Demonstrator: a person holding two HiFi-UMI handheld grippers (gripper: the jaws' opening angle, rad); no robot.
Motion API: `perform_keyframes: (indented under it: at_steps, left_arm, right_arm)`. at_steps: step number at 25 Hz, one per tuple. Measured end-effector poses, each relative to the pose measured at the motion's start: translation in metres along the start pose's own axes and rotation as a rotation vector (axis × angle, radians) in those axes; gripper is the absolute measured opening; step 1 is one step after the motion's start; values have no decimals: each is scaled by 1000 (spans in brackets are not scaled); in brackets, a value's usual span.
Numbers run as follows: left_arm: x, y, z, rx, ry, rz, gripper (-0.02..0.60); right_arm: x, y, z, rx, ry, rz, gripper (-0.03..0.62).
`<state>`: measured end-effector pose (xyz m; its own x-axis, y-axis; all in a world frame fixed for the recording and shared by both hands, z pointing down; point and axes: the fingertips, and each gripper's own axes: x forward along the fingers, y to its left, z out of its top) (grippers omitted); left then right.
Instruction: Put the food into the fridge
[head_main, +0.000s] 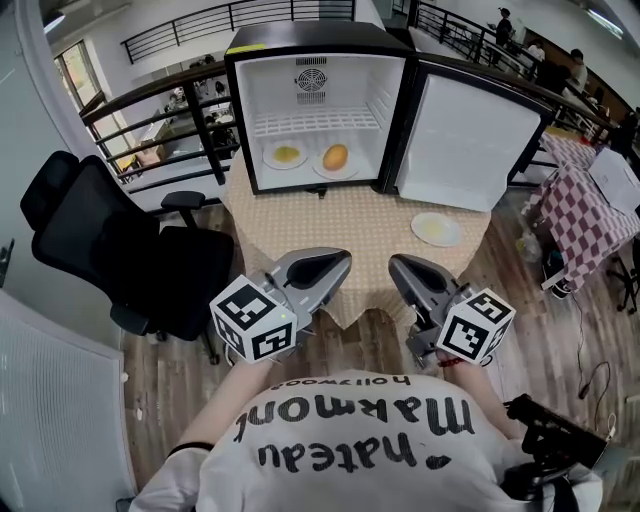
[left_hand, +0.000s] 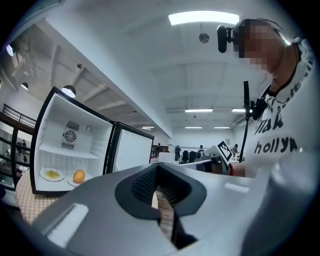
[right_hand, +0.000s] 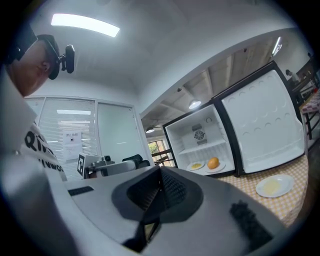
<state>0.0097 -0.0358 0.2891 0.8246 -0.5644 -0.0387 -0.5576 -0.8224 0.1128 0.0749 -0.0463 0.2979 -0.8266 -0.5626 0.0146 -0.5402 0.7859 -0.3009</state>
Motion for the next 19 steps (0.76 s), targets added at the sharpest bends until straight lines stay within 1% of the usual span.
perform_keyframes:
  at_steps: [4, 7, 11, 14, 19]
  left_arm:
    - [5, -11, -11, -41, 3, 21, 4]
    - [10, -17, -19, -50, 23, 41, 5]
    - [14, -23, -29, -67, 33, 44, 5]
    - [14, -22, -33, -78, 33, 46, 5]
    - [15, -13, -35, -71, 49, 57, 5]
  right_arm:
    - [-16, 0, -12, 21, 23, -1, 15]
    - [-24, 2, -20, 34, 45, 11, 15]
    - [-31, -3, -27, 52, 60, 7, 15]
    - [-32, -9, -31, 67, 62, -3, 15]
    - [-26, -21, -30, 79, 58, -14, 15]
